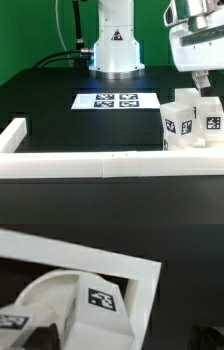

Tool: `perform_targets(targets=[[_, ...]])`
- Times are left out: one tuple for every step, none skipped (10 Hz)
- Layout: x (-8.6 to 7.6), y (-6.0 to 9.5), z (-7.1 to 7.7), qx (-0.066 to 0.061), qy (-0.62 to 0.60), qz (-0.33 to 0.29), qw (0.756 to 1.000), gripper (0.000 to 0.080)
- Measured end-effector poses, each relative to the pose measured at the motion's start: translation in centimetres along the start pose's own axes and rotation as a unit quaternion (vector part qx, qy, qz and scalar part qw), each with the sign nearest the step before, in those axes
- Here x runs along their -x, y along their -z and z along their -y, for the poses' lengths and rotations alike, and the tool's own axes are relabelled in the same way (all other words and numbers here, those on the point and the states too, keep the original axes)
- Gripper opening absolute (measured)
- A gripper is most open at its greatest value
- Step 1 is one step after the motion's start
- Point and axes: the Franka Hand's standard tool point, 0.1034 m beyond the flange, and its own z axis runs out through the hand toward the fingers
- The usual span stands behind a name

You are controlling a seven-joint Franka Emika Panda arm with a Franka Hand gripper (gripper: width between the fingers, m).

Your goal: Assemble stool

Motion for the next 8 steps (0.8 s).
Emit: perform_targets(targets=[[0.0,0.0,0.0,0.000,0.020,0.000,1.000,0.0649],[-0.1,0.0,0.0,0.000,0.061,-0.001,0.998,0.0649],[0.0,0.0,0.0,0.002,0.098,-0.001,0.995,0.0649],[0.9,0.4,-0.3,0.023,0.150,0.011,0.988,0.0649],[1.9,0.9,-0.6,0.045,0.195,0.021,0.979,0.0649],[1.9,1.4,-0.4,0.060,0.277,0.028,0.959,0.0649],[1.3,1.5,-0.5,0.070,0.368,0.042,0.926,0.0649],[0.2,1.2,-0.7,0.082,0.454,0.072,0.884,0.0649]])
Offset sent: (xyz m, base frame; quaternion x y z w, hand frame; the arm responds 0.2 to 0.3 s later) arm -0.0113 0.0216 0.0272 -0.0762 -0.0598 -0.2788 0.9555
